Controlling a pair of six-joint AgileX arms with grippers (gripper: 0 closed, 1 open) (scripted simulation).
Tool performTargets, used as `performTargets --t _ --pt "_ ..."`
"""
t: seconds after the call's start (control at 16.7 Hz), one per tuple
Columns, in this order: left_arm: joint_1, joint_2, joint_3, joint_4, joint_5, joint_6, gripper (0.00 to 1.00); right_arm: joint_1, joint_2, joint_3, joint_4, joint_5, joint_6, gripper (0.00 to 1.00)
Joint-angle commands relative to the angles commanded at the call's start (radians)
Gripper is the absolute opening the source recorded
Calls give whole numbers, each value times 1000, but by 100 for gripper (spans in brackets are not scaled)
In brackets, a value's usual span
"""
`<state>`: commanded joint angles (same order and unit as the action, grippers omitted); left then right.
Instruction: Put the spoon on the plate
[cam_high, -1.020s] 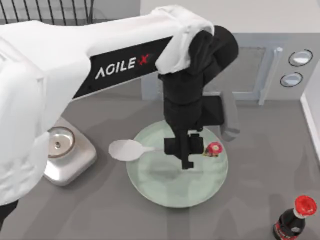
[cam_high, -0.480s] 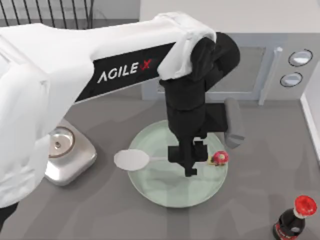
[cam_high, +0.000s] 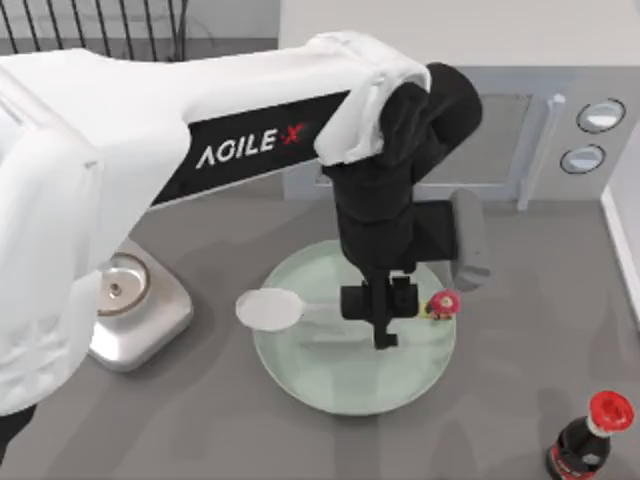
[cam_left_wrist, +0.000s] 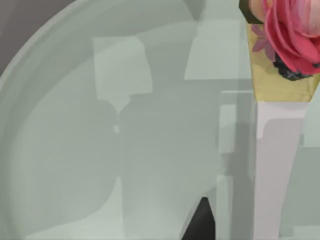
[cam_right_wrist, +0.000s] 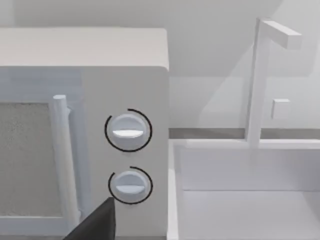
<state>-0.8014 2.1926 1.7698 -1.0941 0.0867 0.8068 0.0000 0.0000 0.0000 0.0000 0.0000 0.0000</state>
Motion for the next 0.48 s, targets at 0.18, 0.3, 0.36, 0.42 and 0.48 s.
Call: performTargets --t 0.18,0.3,0.36,0.42,0.48 --pt "9 16 -18 38 -37 -5 0 0 0 0 0 0 0 100" --pt "14 34 -37 57 -53 -9 0 0 0 0 0 0 0 100" --pt "15 44 -47 62 -57 -10 0 0 0 0 0 0 0 100" --pt "16 49 -52 64 -58 -10 0 0 0 0 0 0 0 100" --pt "16 49 -52 64 -58 -10 0 0 0 0 0 0 0 100"
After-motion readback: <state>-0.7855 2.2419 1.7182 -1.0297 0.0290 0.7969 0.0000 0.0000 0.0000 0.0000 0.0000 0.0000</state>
